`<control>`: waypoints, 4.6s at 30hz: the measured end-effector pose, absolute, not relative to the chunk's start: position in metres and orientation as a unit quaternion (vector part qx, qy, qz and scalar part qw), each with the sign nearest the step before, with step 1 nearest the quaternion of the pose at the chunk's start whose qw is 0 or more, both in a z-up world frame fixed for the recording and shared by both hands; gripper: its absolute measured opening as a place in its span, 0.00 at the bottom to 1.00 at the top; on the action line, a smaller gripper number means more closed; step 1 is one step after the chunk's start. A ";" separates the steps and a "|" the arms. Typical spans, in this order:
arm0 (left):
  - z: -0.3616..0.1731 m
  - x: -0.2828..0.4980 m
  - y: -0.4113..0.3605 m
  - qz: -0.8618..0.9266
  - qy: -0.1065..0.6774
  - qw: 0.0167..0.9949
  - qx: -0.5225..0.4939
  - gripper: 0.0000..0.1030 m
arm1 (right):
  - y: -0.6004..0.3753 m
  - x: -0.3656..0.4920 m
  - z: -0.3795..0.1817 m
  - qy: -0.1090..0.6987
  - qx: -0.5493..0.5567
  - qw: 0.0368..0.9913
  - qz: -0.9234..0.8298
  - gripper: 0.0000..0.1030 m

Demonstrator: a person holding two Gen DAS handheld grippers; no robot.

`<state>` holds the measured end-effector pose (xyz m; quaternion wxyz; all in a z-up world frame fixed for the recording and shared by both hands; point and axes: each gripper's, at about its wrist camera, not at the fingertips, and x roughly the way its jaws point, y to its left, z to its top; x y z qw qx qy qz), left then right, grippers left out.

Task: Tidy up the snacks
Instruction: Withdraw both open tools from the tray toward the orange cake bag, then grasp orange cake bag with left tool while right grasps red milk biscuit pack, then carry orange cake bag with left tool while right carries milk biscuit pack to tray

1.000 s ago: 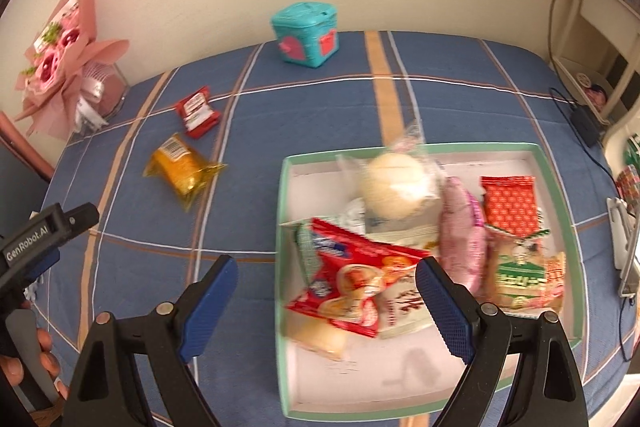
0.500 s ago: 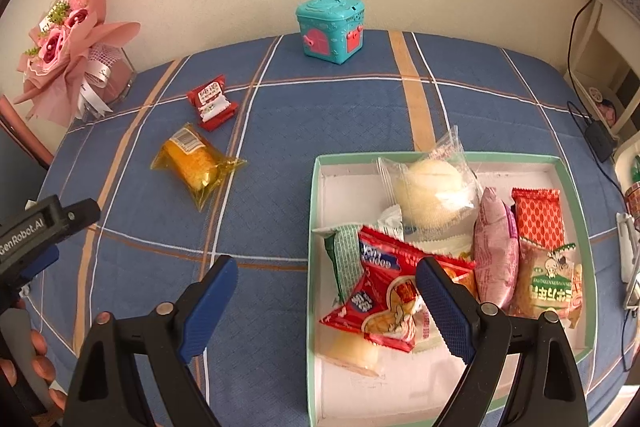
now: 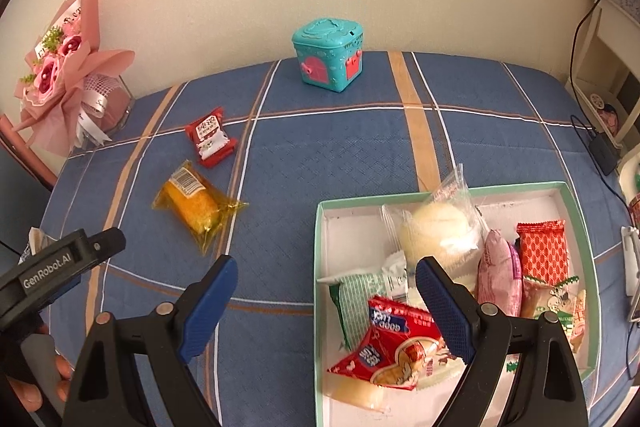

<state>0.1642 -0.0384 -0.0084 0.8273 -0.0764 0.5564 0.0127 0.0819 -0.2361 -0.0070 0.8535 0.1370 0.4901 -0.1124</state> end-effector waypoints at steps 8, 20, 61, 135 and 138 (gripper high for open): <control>-0.022 0.181 -0.036 0.012 0.566 0.819 -0.098 0.93 | -0.226 0.109 -0.013 0.492 0.122 0.855 -0.106 0.90; -0.039 0.207 -0.044 0.015 0.565 0.819 -0.099 0.93 | -0.221 0.148 -0.027 0.492 0.106 0.858 -0.100 0.90; -0.081 0.244 -0.064 -0.048 0.554 0.816 -0.155 0.44 | -0.231 0.184 -0.055 0.490 0.071 0.857 -0.141 0.89; 0.034 0.134 -0.028 -0.061 0.487 0.861 -0.136 0.40 | -0.194 0.088 -0.002 0.506 0.096 0.855 -0.056 0.41; 0.037 0.120 -0.039 -0.078 0.484 0.862 -0.128 0.40 | -0.201 0.069 0.001 0.500 0.111 0.857 -0.059 0.41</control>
